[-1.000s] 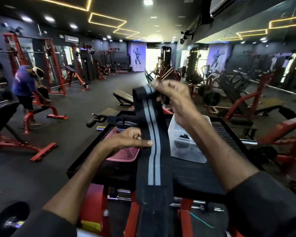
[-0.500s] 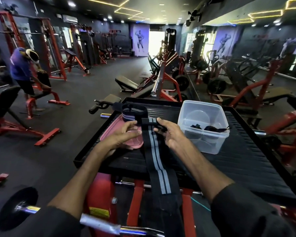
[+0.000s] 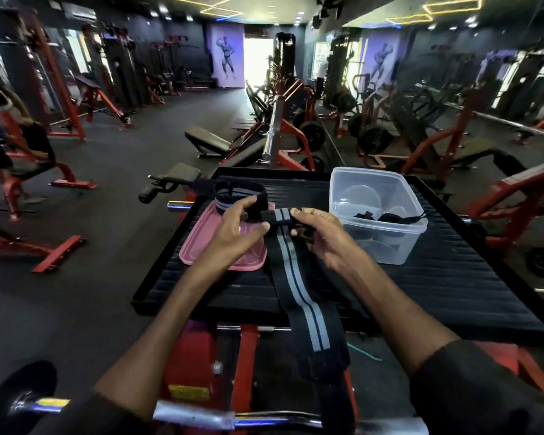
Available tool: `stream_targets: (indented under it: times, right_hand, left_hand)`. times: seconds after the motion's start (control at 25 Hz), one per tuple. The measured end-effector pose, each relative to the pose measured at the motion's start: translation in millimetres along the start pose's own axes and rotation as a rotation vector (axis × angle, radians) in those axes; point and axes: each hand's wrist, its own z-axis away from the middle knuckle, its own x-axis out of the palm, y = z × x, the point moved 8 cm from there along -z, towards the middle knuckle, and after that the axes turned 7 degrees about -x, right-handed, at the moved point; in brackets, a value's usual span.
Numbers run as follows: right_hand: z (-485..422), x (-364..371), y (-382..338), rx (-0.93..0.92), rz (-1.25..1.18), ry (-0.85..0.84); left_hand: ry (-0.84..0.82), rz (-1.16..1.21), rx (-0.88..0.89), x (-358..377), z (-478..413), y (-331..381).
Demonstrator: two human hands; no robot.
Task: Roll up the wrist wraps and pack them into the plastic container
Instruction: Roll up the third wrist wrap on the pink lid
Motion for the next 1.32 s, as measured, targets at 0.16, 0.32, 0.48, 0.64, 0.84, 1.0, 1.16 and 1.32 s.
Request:
stream_targets:
  times: [0.16,0.32,0.48,0.64,0.84,1.0,1.16,1.32]
  right_hand:
    - [-3.5,1.1,-0.4,-0.005,0.068,0.015]
    - [-2.7,-13.2,-4.7,-0.021,0.322,0.018]
    - [-4.6,-25.3,1.1,0.018,0.366,0.026]
    - [-4.4,-28.1,-12.7,-0.067,0.485,-0.016]
    - [-5.7,-8.5,-36.1,-0.375,0.734,-0.085]
    - [-21.8,7.4,-25.4,-0.32,0.529,-0.207]
    - [-35.9,10.5,-5.7,-0.038,0.168,-0.282]
    - [-46.2,16.4,7.3,0.087,0.018,-0.274]
  left_hand:
    - [-0.033,0.004,-0.001,13.6,-40.9,-10.4]
    - [-0.06,-0.104,0.044,21.9,-46.5,-29.5]
    - [-0.04,-0.117,0.052,28.4,-40.1,-31.3]
    - [0.096,-0.035,0.119,20.1,-34.3,-17.0]
    - [0.248,-0.104,0.196,12.3,-28.0,-11.4]
    - [0.343,-0.137,0.217,10.5,-22.2,-9.8]
    - [0.392,-0.23,0.226,12.8,-21.8,-11.9]
    - [0.392,-0.22,0.235,10.3,-24.4,-17.6]
